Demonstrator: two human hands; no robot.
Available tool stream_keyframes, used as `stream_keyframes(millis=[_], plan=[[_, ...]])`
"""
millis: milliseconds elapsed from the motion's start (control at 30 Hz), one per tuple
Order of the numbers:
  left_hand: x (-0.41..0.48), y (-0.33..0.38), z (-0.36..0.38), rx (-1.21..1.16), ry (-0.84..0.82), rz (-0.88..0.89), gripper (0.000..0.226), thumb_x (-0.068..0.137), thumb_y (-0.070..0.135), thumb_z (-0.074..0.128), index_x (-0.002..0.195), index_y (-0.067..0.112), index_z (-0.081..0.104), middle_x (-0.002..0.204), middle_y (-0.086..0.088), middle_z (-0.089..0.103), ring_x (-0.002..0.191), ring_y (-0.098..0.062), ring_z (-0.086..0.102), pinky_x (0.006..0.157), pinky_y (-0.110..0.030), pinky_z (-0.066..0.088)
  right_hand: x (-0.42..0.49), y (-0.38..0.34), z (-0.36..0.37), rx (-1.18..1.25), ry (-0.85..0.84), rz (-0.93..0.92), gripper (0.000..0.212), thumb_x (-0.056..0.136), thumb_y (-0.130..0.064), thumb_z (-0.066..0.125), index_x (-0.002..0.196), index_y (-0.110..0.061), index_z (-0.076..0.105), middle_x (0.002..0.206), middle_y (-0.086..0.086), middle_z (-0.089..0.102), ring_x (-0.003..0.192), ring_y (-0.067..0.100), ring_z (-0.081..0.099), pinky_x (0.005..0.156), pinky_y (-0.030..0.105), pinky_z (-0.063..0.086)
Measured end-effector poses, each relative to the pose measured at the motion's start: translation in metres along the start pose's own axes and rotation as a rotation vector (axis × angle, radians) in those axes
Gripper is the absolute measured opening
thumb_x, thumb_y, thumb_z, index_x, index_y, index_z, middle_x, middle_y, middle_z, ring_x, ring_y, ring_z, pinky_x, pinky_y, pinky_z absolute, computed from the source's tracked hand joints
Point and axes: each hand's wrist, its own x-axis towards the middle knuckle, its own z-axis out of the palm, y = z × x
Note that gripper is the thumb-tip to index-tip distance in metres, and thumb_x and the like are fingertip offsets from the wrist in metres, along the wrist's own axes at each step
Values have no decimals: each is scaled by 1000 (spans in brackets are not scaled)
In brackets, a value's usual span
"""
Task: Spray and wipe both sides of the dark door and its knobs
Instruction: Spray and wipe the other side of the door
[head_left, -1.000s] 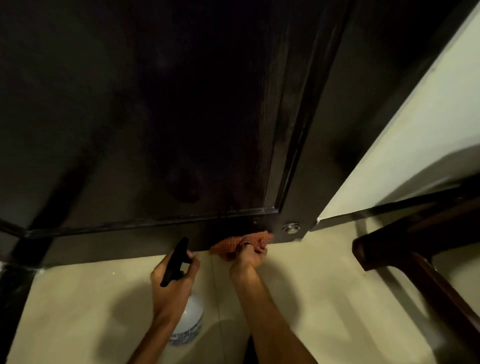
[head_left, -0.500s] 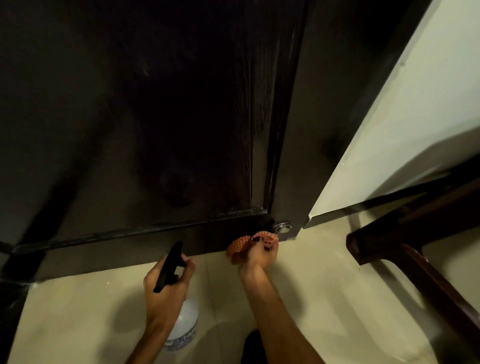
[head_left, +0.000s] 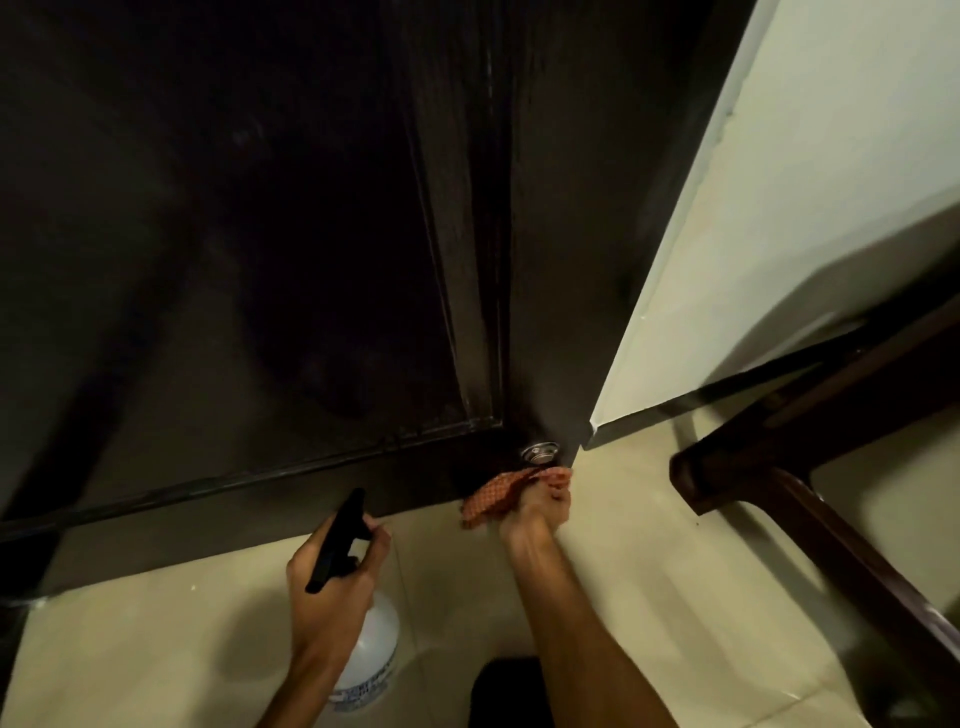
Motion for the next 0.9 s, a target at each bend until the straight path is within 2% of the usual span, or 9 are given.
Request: stream_keyframes(millis=[100, 200, 267, 433, 500, 600, 667, 800, 900], plan=[[-1, 3, 1, 26, -16, 17, 62, 90, -1, 74, 79, 60, 71, 68, -6, 60, 38, -12, 41, 39, -23, 36, 9, -22, 0, 16, 144, -280, 32, 101, 3, 49, 128, -3, 65, 123, 17, 68, 84, 17, 63, 58, 11, 50], [3, -2, 2, 27, -9, 19, 51, 90, -2, 74, 81, 49, 74, 66, -10, 59, 38, -12, 40, 39, -22, 35, 20, -25, -10, -163, -25, -567, 41, 93, 10, 55, 121, -16, 71, 121, 5, 70, 105, 22, 69, 91, 34, 58], [4, -7, 7, 39, -13, 21, 39, 90, -2, 74, 82, 37, 74, 67, -9, 60, 38, -10, 40, 40, -21, 36, 17, -22, -15, -288, -106, -707, 53, 89, 13, 59, 130, -19, 67, 126, -3, 65, 120, 22, 63, 102, 35, 53], [-3, -10, 19, 62, -41, 18, 19, 90, 3, 76, 85, 21, 72, 61, -11, 60, 38, -13, 41, 42, -21, 38, 18, -19, -21, -449, -62, -725, 55, 83, 13, 52, 132, -10, 61, 123, 12, 66, 116, 30, 63, 107, 52, 48], [-3, -10, 22, 50, -39, 16, 14, 90, 2, 76, 86, 14, 70, 56, -11, 56, 36, -14, 41, 41, -22, 38, -9, -19, -22, -569, -173, -897, 40, 87, 8, 56, 124, -7, 63, 121, 7, 62, 112, 22, 59, 104, 43, 48], [1, -8, 26, 52, -26, 30, 12, 90, 3, 76, 87, 13, 70, 54, -12, 53, 36, -15, 39, 42, -22, 36, -37, -16, -23, -856, -535, -1029, 35, 90, 4, 58, 123, -8, 65, 124, -4, 53, 109, 0, 44, 98, 9, 38], [2, -9, 27, 47, -31, 41, 11, 90, 3, 75, 87, 12, 70, 54, -15, 54, 36, -15, 39, 42, -23, 37, -33, -12, -21, -802, -457, -1037, 34, 89, 1, 54, 120, -2, 65, 125, 4, 56, 112, 2, 46, 98, 5, 35], [-1, -7, 27, 81, -22, 68, 14, 90, 3, 76, 85, 15, 70, 65, -9, 65, 37, -13, 41, 42, -21, 37, -32, -16, -8, -421, -195, -740, 54, 70, -2, 45, 121, 2, 64, 117, 19, 66, 106, 37, 63, 95, 36, 51], [0, -7, 17, 77, 2, 41, 14, 89, 3, 77, 85, 15, 71, 68, -3, 66, 38, -12, 41, 43, -20, 38, -39, -27, 9, -206, -139, -648, 58, 74, 2, 54, 131, 0, 63, 123, 19, 68, 113, 36, 65, 104, 42, 51]])
